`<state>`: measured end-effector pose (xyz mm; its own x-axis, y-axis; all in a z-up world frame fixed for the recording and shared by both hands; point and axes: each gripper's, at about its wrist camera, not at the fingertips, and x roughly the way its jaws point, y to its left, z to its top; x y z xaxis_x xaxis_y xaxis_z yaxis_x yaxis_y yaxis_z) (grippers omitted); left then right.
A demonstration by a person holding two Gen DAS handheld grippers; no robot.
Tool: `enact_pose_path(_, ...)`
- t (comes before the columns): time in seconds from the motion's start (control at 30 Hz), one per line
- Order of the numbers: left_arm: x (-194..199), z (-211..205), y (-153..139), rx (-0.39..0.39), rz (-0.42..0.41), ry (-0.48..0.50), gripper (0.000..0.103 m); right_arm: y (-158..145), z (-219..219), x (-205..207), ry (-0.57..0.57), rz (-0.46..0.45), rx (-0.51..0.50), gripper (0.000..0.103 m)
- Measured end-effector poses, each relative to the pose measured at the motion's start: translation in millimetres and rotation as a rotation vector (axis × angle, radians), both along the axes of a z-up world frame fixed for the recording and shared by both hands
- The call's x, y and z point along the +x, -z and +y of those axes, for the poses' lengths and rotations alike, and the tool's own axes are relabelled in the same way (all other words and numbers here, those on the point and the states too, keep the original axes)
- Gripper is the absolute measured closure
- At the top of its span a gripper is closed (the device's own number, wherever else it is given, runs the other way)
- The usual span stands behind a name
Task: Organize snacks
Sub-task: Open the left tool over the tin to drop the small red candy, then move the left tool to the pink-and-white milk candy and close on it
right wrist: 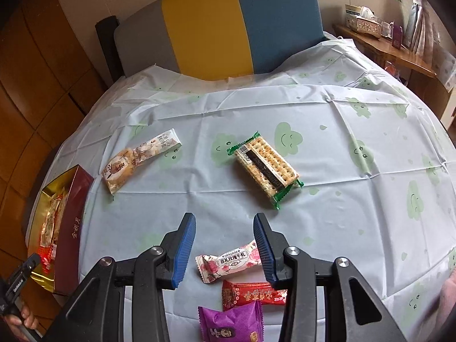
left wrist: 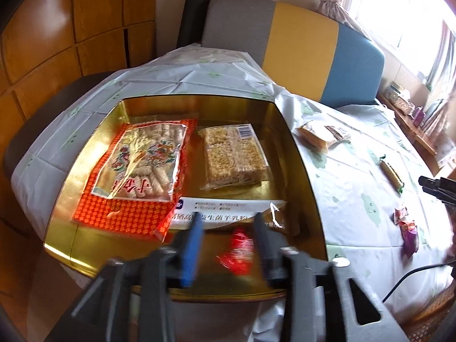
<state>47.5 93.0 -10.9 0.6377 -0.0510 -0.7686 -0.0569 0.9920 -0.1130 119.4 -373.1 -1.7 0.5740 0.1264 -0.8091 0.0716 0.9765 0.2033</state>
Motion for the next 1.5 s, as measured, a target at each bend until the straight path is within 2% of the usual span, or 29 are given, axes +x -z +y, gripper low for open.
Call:
enact_pose_path(0.43,-3,-19,-4,0.038,-0.006,0.022,0.061,1,-18,-2,0.086,0.015,0.016,0.06)
enact_pose_path(0.57,-1,-24,-11,0.041,-0.023,0.04,0.061,5,-35,-4,0.151,0.032,0.085,0.06)
enact_pose_path(0.77,7,-39,-20,0.044,-0.029,0.074,0.061,23,-60,-5,0.242,0.133,0.197,0.06)
enact_pose_path(0.87,13,-54,-24,0.055,-0.039,0.112,0.061,24,-64,-7,0.267,0.136,0.204,0.06)
enact_pose_path(1.07,34,-100,-28,0.095,-0.037,0.237,0.062,20,-65,-8,0.274,0.119,0.205,0.06)
enact_pose_path(1.37,66,-194,-15,0.163,-0.045,0.517,0.062,11,-70,-11,0.296,0.072,0.21,0.06)
enact_pose_path(1.5,74,-239,-5,0.218,-0.052,0.644,0.063,7,-76,-14,0.318,0.049,0.234,0.06)
